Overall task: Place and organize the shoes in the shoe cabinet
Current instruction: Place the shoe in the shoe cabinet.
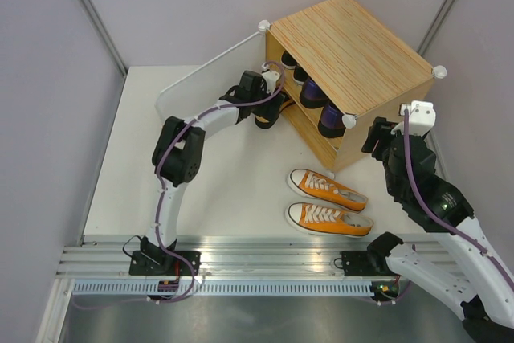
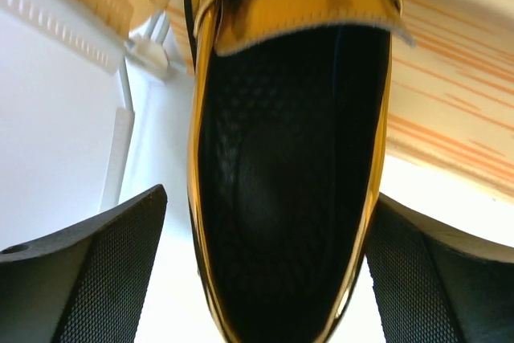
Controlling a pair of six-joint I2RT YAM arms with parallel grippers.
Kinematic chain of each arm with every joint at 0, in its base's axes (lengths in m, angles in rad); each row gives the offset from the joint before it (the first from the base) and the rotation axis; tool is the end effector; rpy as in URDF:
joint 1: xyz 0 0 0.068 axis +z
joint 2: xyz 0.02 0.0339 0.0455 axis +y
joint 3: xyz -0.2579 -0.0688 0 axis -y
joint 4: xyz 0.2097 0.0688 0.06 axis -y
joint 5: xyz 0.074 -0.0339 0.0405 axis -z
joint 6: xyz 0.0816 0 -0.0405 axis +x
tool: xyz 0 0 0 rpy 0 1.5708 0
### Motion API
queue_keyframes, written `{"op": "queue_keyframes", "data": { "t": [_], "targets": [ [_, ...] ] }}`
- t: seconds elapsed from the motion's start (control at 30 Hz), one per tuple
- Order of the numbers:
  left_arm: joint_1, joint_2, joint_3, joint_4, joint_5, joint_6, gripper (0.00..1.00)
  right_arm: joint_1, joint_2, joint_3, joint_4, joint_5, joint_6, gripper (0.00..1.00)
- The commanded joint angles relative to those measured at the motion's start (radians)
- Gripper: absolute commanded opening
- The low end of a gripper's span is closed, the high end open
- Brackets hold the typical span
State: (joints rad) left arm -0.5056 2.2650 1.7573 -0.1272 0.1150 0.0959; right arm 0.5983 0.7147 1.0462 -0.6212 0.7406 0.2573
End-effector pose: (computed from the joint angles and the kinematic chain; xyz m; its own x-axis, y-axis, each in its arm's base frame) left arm 0.4524 -0.2611 0.1702 -0.4627 0.3649 -0.8079 0.6091 0.7931 0.0094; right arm 0.1406 0.0292 0.3692 -0.1981 0.0923 -0.9758 0.1748 0.9829 0.0575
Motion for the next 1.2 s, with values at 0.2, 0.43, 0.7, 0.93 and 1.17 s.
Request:
{"op": "queue_keyframes", "data": {
  "t": [0.2, 0.43, 0.7, 0.93, 1.17],
  "targets": [
    [0.004, -0.235, -0.163, 0.087, 0.014, -0.076, 1.0, 0.008, -0.02, 0.02, 0.023, -0.006, -0.004, 0.7],
    [0.015, -0.352, -0.29, 0.101, 0.003, -0.142, 1.0, 0.008, -0.035, 0.012, 0.023, -0.021, -0.001, 0.7],
    [0.016, -0.415, -0.559, 0.248, 0.015, -0.209, 0.88, 0.008, -0.044, 0.006, 0.021, -0.037, 0.0, 0.7],
    [0.015, -0.326, -0.506, 0.236, 0.032, -0.151, 0.91, 0.008, -0.058, 0.006, 0.014, -0.023, -0.013, 0.7],
    [0.015, -0.191, -0.337, 0.15, 0.043, -0.099, 0.93, 0.008, -0.055, 0.014, 0.014, -0.006, -0.021, 0.7]
  ]
}}
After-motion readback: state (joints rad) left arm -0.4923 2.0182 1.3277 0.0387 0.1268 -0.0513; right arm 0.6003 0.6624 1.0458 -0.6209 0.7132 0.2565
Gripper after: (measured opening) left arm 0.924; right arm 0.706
